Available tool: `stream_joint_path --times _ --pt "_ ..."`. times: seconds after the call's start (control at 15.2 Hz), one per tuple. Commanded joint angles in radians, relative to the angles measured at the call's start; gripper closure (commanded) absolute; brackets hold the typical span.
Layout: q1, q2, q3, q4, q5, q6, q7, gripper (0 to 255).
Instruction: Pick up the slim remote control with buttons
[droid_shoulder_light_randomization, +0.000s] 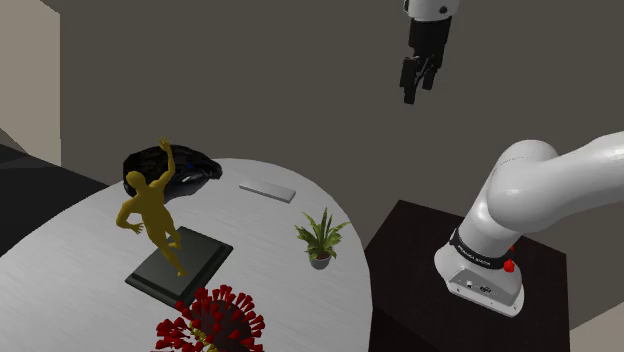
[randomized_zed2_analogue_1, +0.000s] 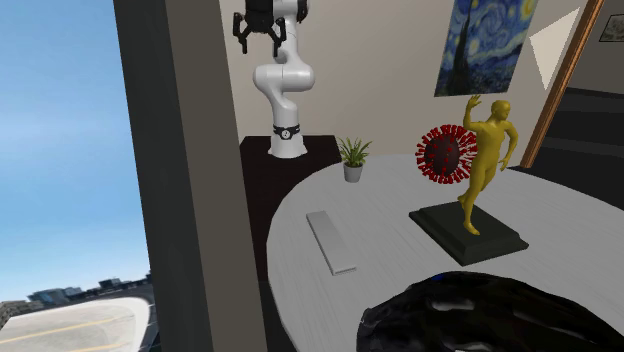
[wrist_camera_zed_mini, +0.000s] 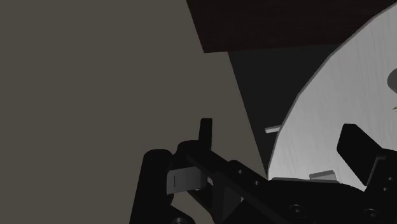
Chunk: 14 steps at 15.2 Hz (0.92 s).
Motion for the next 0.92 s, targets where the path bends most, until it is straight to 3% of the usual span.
stream_joint_path --times 0.0,0.86 --pt "0.000 0.000 0.000 0.000 0.000 0.000 0.000 0" --pt "0.056 0.343 0.040 -0.067 0.053 0.434 0.056 0"
